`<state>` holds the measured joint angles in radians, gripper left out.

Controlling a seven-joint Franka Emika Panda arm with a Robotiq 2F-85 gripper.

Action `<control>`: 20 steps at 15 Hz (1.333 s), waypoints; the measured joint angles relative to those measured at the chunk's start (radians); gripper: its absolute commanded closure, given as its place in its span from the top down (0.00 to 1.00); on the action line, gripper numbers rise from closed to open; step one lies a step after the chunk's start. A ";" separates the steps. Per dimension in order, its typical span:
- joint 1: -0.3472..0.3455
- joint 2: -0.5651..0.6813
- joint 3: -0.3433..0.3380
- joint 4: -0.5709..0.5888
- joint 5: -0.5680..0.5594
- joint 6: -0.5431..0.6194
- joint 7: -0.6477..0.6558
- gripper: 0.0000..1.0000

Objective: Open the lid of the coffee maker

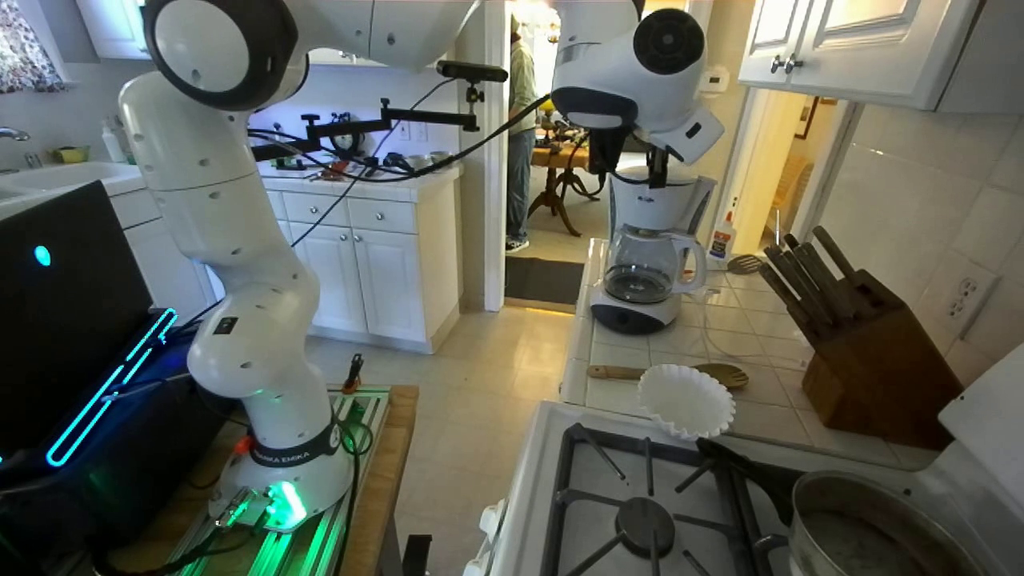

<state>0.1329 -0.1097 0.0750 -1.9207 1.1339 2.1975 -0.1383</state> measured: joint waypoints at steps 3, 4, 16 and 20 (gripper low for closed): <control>0.000 0.001 0.008 0.015 0.000 0.004 -0.005 1.00; 0.000 0.001 0.008 0.019 0.000 0.005 -0.007 1.00; 0.008 0.016 0.059 0.158 -0.004 0.007 -0.023 1.00; 0.020 0.077 0.087 0.260 -0.011 0.007 -0.020 1.00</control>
<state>0.1533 -0.0324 0.1617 -1.6602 1.1226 2.2048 -0.1579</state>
